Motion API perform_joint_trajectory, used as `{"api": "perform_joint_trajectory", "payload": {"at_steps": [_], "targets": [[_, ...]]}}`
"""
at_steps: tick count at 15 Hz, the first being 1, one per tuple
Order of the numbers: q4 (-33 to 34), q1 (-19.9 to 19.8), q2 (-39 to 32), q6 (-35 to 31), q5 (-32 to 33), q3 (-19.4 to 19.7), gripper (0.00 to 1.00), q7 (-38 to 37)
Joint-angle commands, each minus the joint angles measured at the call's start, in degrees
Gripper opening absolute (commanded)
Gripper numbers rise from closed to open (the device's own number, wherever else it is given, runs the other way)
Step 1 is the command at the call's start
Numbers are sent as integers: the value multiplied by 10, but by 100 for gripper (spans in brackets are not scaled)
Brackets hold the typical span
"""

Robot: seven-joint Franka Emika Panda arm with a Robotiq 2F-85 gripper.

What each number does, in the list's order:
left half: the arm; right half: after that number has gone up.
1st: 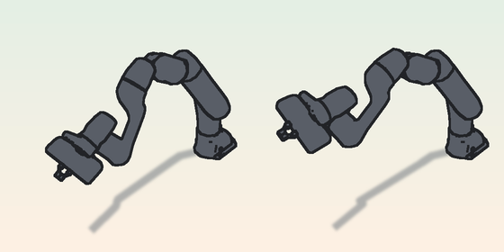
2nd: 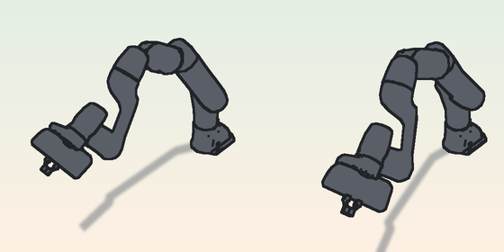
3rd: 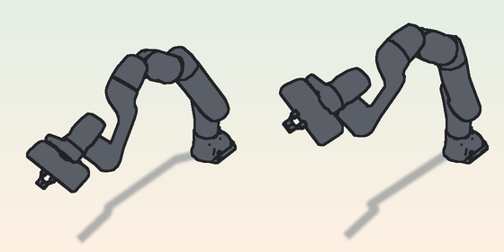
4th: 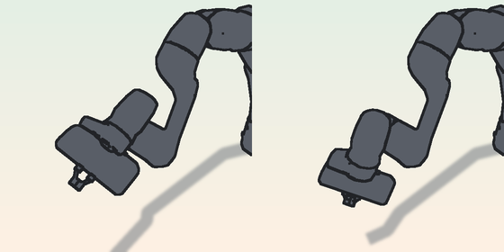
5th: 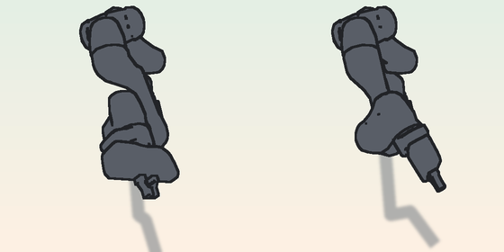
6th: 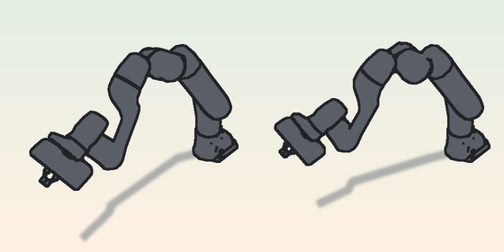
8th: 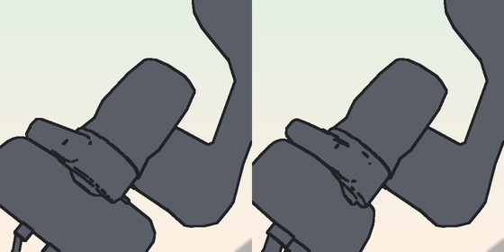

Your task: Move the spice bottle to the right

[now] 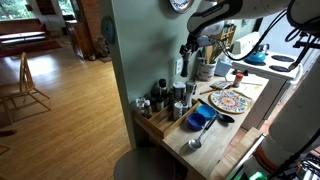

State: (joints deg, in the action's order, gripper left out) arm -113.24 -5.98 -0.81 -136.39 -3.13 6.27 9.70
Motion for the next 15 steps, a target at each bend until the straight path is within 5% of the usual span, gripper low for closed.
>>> {"api": "perform_joint_trajectory", "payload": {"at_steps": [1,15], "targets": [[49,-19,-39,-3,-6,16,38,-25],[87,-85,-56,40,-19,61,38,6]]}}
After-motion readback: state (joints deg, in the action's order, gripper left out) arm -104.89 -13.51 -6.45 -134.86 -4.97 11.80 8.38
